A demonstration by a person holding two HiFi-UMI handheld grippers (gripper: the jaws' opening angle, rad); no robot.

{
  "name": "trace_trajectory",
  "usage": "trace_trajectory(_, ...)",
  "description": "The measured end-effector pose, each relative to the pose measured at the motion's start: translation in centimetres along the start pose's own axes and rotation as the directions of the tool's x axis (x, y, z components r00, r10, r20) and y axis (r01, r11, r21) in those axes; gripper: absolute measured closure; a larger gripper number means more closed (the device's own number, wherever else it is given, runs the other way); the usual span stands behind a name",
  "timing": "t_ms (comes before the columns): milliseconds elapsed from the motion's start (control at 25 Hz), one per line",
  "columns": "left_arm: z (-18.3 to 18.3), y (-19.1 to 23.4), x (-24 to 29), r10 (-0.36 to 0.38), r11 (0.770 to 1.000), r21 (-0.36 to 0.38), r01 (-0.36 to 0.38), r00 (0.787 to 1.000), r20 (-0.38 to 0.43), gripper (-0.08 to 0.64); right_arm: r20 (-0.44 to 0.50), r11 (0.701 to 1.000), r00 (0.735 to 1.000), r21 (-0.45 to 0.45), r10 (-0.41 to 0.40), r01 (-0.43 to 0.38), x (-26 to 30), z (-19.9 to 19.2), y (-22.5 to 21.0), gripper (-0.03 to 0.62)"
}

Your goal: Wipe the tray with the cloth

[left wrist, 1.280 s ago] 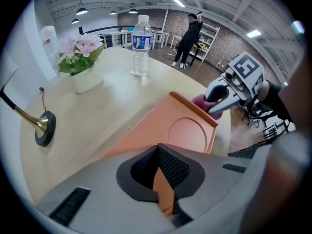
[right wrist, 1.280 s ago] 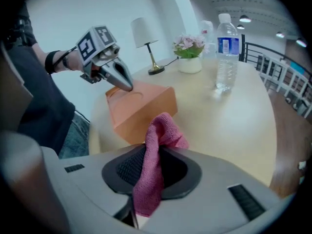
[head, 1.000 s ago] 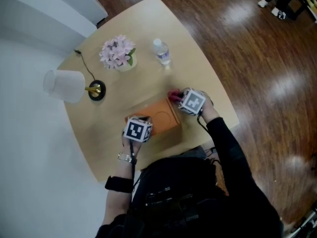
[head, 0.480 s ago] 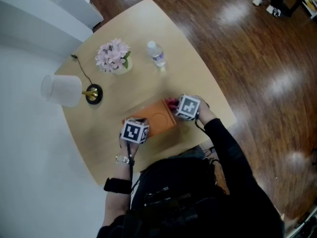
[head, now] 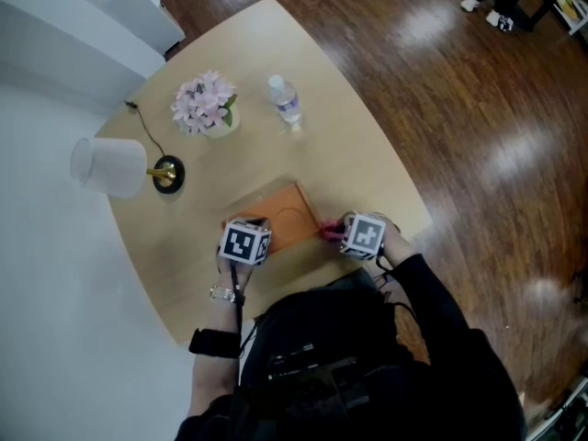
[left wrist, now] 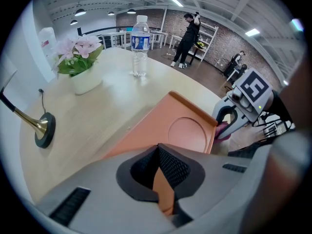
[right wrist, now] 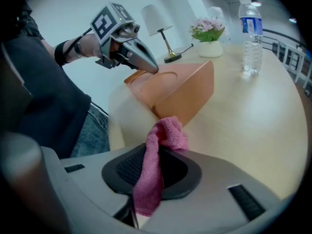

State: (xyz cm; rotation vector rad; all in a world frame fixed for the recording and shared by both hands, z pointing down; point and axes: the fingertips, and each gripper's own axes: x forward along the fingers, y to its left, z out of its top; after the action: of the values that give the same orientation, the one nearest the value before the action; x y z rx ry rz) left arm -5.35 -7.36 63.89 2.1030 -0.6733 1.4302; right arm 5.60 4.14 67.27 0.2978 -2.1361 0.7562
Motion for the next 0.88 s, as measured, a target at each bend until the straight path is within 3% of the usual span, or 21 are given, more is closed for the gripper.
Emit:
trace_trajectory(240, 0.0, 0.0, 0.0, -0.009, 1.000, -0.009, 0.009, 1.000, 0.017, 0.557, 0.019, 0.998, 1.000, 0.061, -0.009, 0.007, -0.8, -1.3, 1.0, 0.509)
trace_trajectory(440, -0.2, -0.3, -1.4, -0.014, 1.000, -0.021, 0.015, 0.999, 0.052, 0.558, -0.006, 0.994, 0.996, 0.060, -0.092, 0.093, -3.0, -0.5, -1.1, 0.509)
trace_trajectory(560, -0.7, -1.2, -4.1, -0.035, 0.997, -0.059, 0.043, 0.991, 0.126, 0.558, -0.013, 0.987, 0.988, 0.051, -0.155, 0.155, -4.4, 0.9, -3.4, 0.509)
trace_trajectory(720, -4.0, -3.2, -6.8, -0.061, 0.991, -0.109, 0.079, 0.986, 0.157, 0.558, 0.029, 0.961, 0.962, 0.055, -0.273, 0.271, -6.3, 4.4, -8.2, 0.509)
trace_trajectory(880, -9.8, -4.3, -5.5, -0.066, 0.980, -0.181, 0.082, 0.993, 0.094, 0.558, 0.082, 0.939, 0.935, 0.007, -0.344, 0.345, -7.0, 9.2, -12.0, 0.508)
